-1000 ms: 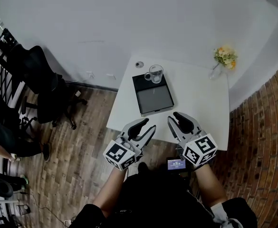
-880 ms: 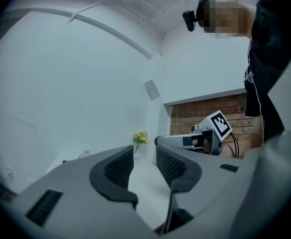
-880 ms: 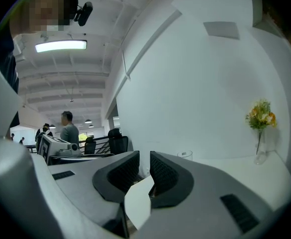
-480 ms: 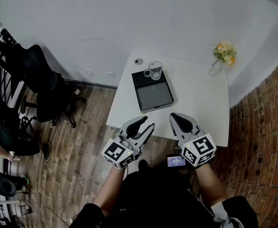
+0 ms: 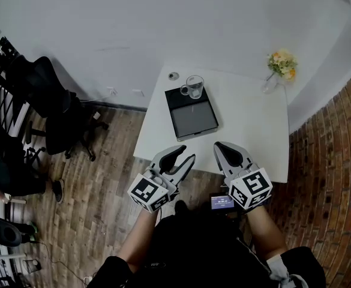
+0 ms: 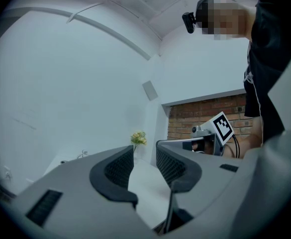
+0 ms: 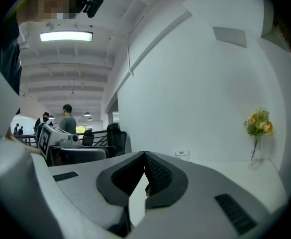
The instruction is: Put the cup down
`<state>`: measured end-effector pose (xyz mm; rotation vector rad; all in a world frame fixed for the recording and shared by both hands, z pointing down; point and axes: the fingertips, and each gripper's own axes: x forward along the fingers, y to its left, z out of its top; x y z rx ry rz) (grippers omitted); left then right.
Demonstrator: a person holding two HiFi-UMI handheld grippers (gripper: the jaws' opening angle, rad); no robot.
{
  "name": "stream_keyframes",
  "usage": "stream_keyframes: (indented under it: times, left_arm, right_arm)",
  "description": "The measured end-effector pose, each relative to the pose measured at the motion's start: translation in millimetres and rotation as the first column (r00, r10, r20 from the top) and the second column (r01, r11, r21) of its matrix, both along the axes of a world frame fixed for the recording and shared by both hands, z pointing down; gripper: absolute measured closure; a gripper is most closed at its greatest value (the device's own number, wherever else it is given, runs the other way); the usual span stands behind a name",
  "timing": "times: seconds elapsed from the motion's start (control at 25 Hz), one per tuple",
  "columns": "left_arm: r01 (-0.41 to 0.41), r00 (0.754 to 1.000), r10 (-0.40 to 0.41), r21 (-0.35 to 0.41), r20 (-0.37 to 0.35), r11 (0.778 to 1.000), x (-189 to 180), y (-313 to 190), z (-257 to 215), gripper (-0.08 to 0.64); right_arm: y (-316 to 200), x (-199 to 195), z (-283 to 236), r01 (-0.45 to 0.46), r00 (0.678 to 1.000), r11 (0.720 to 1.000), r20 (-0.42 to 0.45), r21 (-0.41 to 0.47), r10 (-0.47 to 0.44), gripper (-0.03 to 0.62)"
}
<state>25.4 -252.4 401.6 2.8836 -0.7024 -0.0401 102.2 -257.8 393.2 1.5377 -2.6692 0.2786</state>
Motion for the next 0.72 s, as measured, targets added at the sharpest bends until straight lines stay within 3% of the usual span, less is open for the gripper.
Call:
stream_keyframes:
  times: [0.72]
  left_arm:
    - [-0.043, 0.999, 0.043, -0.004, 0.010, 0.999, 7, 15, 0, 0.413]
  right_arm:
    - [9, 0, 0, -0.003, 1.000, 1.000, -0.011, 0.000, 0.003, 0.578]
